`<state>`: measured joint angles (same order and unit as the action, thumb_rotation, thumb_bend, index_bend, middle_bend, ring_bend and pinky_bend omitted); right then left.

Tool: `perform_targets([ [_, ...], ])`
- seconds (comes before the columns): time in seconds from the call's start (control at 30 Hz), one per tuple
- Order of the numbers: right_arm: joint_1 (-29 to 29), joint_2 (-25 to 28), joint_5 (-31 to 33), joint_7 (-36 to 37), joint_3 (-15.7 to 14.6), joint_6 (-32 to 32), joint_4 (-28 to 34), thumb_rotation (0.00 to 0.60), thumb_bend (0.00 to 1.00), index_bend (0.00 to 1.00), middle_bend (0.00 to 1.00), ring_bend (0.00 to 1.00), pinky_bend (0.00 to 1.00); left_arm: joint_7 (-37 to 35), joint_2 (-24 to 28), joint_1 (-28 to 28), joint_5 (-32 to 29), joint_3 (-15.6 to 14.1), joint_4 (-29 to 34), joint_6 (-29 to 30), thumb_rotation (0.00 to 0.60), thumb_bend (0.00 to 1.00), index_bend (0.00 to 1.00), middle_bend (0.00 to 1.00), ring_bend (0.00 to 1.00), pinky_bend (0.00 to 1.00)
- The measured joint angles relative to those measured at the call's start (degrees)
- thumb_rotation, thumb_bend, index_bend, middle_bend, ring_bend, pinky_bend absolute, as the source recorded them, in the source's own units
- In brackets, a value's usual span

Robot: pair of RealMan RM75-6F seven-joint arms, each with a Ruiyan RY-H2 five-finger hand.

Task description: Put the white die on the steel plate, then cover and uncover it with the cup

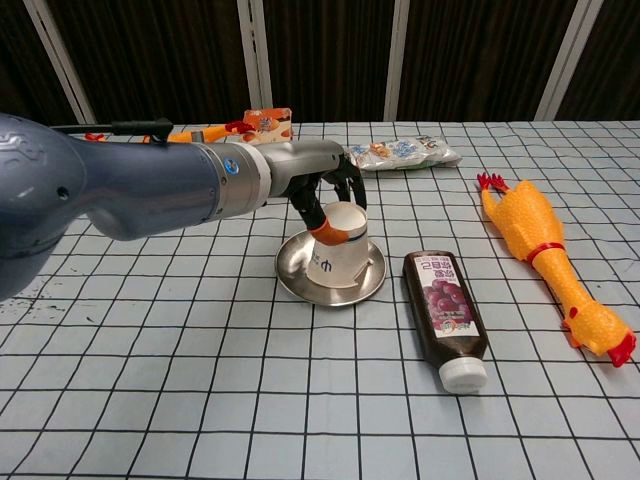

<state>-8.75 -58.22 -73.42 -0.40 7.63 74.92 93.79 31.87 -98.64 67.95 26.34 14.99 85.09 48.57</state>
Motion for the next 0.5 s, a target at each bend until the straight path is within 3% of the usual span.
perform_targets([
  [0.27,0.2,0.1,0.1,-0.5,-0.3,0.1,0.4,0.600,0.21,0.12,0.09,0.07,0.00,-5.9,3.1,-0.8,-1.6,1.7,2.5,-6.7,0.600,0.57,0.39,0.35,0.02,0.00],
  [0.5,0.2,0.3,0.1,-0.6,-0.3,0.0,0.6,0.600,0.21,0.12,0.09,0.07,0.00,-4.0,3.3,-0.3,-0.6,0.1,1.7,-3.3,0.600,0.57,0.39,0.35,0.02,0.00],
])
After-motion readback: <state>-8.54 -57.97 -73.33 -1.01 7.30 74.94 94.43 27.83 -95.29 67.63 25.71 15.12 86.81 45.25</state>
